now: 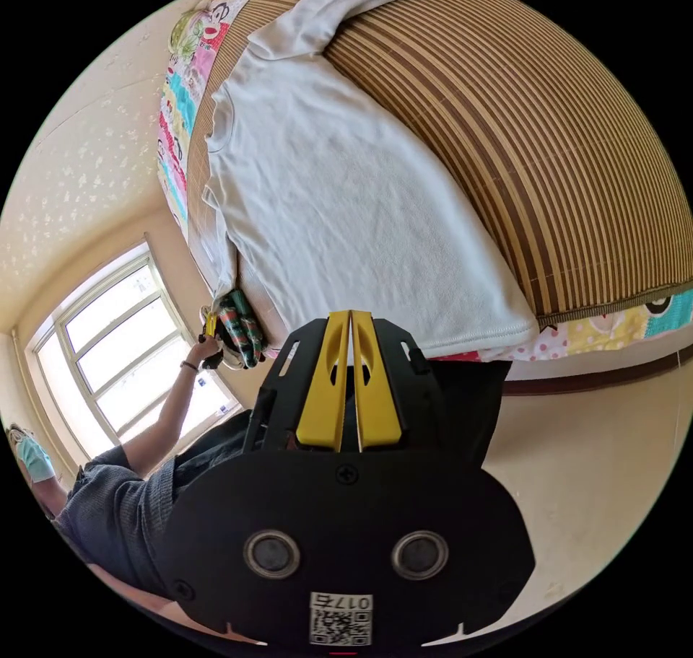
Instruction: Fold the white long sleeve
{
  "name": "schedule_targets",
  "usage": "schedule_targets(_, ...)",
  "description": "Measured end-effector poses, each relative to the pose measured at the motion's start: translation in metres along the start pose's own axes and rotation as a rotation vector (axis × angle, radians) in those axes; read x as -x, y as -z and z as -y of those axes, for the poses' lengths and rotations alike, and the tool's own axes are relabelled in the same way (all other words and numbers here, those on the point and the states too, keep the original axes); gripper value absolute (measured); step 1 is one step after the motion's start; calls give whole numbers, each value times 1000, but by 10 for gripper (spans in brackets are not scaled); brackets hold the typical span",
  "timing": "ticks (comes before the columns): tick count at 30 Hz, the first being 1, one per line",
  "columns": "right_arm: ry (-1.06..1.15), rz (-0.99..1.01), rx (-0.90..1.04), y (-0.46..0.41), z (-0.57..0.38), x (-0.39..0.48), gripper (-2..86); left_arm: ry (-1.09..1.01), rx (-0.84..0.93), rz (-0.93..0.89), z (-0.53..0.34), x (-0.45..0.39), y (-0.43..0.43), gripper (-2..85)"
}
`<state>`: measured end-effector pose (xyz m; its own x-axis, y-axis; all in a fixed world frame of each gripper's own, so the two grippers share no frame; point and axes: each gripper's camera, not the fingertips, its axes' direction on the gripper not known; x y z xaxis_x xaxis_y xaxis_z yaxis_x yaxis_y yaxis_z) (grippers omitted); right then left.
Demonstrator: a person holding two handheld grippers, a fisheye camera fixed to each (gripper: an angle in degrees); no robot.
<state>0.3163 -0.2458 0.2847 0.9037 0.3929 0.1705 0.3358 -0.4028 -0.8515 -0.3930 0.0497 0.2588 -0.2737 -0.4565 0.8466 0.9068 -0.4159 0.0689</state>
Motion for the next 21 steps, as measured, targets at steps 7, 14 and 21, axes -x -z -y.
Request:
schedule_targets(7,21,165,-54,8,-2,-30,4,-563,408,-325,-131,-134,-19,50)
schedule_targets(14,49,378,-166,30,-4,-63,8,-987,844,-282,-398,-155,-152,58)
schedule_targets(21,3,452,-308,67,-12,-115,36,-886,1115,4,-509,-14,-227,100)
